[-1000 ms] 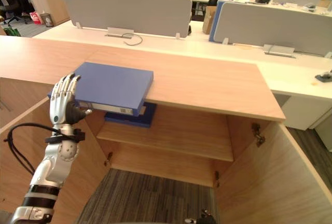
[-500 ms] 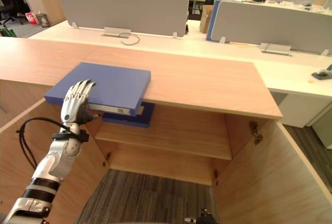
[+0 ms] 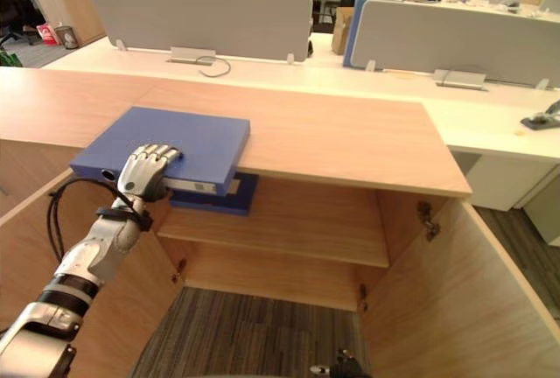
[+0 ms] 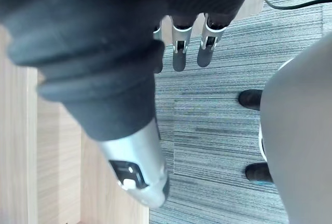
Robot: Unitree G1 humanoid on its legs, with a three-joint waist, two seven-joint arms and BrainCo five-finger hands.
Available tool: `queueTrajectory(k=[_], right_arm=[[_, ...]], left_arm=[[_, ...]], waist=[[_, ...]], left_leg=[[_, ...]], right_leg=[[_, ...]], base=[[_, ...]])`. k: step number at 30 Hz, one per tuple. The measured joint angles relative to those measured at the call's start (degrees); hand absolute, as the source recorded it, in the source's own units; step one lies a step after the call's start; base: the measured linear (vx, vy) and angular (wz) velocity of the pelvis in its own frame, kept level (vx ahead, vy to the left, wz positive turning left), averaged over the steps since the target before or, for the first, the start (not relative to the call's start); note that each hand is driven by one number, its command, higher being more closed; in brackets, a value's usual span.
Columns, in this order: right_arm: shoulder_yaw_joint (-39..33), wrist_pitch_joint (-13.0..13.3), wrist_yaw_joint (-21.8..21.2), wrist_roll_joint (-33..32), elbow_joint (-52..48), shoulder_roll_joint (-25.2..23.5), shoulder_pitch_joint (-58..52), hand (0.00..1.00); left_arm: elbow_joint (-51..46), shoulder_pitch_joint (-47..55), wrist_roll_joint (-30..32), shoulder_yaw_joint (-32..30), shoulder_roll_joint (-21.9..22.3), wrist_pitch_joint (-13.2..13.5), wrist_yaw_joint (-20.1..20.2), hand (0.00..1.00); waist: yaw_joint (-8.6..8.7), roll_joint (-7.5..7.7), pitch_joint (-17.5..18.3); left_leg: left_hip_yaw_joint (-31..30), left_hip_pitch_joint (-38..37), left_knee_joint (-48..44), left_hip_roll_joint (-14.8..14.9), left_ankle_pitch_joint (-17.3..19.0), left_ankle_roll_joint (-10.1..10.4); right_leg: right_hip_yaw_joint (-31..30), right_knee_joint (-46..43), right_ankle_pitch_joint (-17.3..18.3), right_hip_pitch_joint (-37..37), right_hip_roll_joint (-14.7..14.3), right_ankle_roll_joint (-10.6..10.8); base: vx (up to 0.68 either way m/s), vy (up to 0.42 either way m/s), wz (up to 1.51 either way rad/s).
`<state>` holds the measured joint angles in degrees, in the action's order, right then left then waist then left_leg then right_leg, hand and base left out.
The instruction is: Walk over to the cabinet, pick up the folder, carry it to the office cabinet, place the folder inside the office cabinet, then close the office cabinet door
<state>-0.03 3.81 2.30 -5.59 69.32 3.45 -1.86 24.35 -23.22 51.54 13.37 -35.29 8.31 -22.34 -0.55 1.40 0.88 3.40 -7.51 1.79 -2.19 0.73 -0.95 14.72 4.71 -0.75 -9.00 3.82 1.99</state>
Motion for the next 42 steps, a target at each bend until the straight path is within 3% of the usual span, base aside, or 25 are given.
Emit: queueTrajectory(k=[12, 15, 17, 21, 22, 24, 25, 26, 28, 31, 36, 42], right_arm=[[-0.01, -0.01, -0.1, -0.02, -0.02, 0.64, 0.15, 0.0], [0.0, -0.02, -0.11, -0.01, -0.01, 0.67, 0.11, 0.0], [-0.17, -0.05, -0.1, -0.02, -0.02, 0.66, 0.09, 0.0], [-1.13, -0.22, -0.03, -0.18, 0.01, 0.66, -0.06, 0.0], [-1.14, -0.28, -0.03, -0.25, 0.02, 0.61, -0.17, 0.0], [-1.15, -0.31, -0.04, -0.29, 0.01, 0.63, -0.28, 0.0], [-1.13, -0.33, -0.05, -0.57, -0.04, 0.69, -0.29, 0.0], [-1.1, -0.32, -0.07, -0.68, -0.04, 0.71, -0.3, 0.0], [-0.94, -0.25, -0.14, -3.47, -0.07, 0.92, -0.38, 0.0], [0.31, -0.28, -0.37, -4.93, -1.57, 1.01, -1.21, 0.0], [4.75, -0.25, -1.31, -6.92, -16.47, 1.21, -3.54, 0.0], [4.7, 1.27, -2.75, -9.11, -42.44, 2.17, -3.2, 0.0]], left_arm=[[2.76, -3.3, -0.29, 1.1, -0.29, -0.01, 0.08, 1.0], [0.18, -2.54, -1.63, -1.12, 2.28, -0.69, 0.12, 1.0], [-7.49, 0.83, -3.16, -3.33, 5.23, -1.75, 0.56, 1.0], [-25.53, 10.06, -11.98, -3.66, 11.52, 0.5, 2.58, 1.0], [-30.6, 12.7, -18.89, -3.68, 14.03, 2.99, 4.14, 1.0], [-34.51, 14.6, -27.15, -3.97, 16.03, 5.1, 6.01, 1.0], [-36.56, 15.9, -34.4, -4.7, 16.71, 6.57, 7.17, 1.0], [-37.36, 16.47, -37.72, -5.33, 17.06, 7.15, 7.77, 1.0], [-41.07, 19.6, -53.54, -8.73, 19.21, 7.89, 11.54, 1.0], [-44.91, 24.51, -67.17, -12.86, 20.22, 8.17, 14.83, 1.0], [-52.64, 29.45, -78.54, -18.99, 21.17, 8.51, 17.22, 1.0], [-61.3, 33.46, -81.58, -22.08, 23.18, 11.31, 20.22, 1.0]], waist=[[1.02, -0.35, 0.18], [0.94, -0.39, 0.21], [0.9, -0.48, 0.28], [0.18, -0.73, 0.13], [-0.24, -0.78, 0.15], [-0.64, -0.84, 0.2], [-0.77, -0.95, 0.28], [-0.88, -1.05, 0.34], [-0.76, -1.18, 0.43], [-1.33, -1.07, 0.48], [-2.12, -0.91, 0.58], [-2.36, -0.69, 0.64]], left_leg=[[0.45, -0.55, 0.13, 0.06, 0.01, 0.02], [0.42, -0.55, 0.29, 0.05, 0.0, 0.01], [0.39, -0.57, 0.62, -0.02, -0.06, -0.04], [0.14, -0.56, 1.03, -0.18, -0.13, -0.12], [-0.02, -0.56, 1.04, -0.17, -0.13, -0.13], [-0.13, -0.57, 1.04, -0.12, -0.13, -0.13], [-0.13, -0.6, 1.03, -0.01, -0.14, -0.14], [-0.15, -0.61, 1.02, 0.08, -0.14, -0.15], [-0.38, -0.65, 0.95, 0.24, -0.1, -0.17], [-0.64, -0.43, 0.97, 0.45, 0.08, 0.04], [-0.81, 0.49, 0.64, 0.49, -0.17, -0.15], [-1.03, 0.43, 0.66, 0.36, -0.16, -0.16]], right_leg=[[-0.48, -0.22, 0.02, -0.2, 0.0, 0.02], [-0.48, -0.22, 0.03, -0.16, 0.01, 0.03], [-0.48, -0.19, 0.05, -0.06, 0.03, 0.04], [-0.47, -0.18, 0.08, -0.13, 0.14, 0.04], [-0.46, -0.22, 0.09, -0.19, 0.15, 0.03], [-0.44, -0.3, 0.12, -0.24, 0.14, -0.01], [-0.44, -0.48, 0.17, -0.22, 0.12, -0.07], [-0.46, -0.69, 0.37, -0.18, 0.17, -0.06], [-0.48, -2.34, 1.42, 0.27, 0.45, 0.22], [-0.49, -3.53, 2.04, 0.92, 0.61, 0.31], [-0.49, -3.62, 2.0, 1.84, 0.48, 0.3], [-0.49, -3.63, 2.0, 1.71, 0.7, 0.31]], base=[[0.0, 0.0, -0.01], [0.0, 0.0, 0.0], [0.0, 0.0, 0.0], [0.0, 0.0, 0.03], [0.0, 0.0, 0.04], [0.0, 0.0, 0.02], [0.0, 0.0, 0.0], [0.0, 0.0, 0.0], [-0.04, -0.019, 0.02], [-0.05, -0.02, 0.02], [0.0, 0.0, 0.0], [0.0, -0.005, 0.02]])
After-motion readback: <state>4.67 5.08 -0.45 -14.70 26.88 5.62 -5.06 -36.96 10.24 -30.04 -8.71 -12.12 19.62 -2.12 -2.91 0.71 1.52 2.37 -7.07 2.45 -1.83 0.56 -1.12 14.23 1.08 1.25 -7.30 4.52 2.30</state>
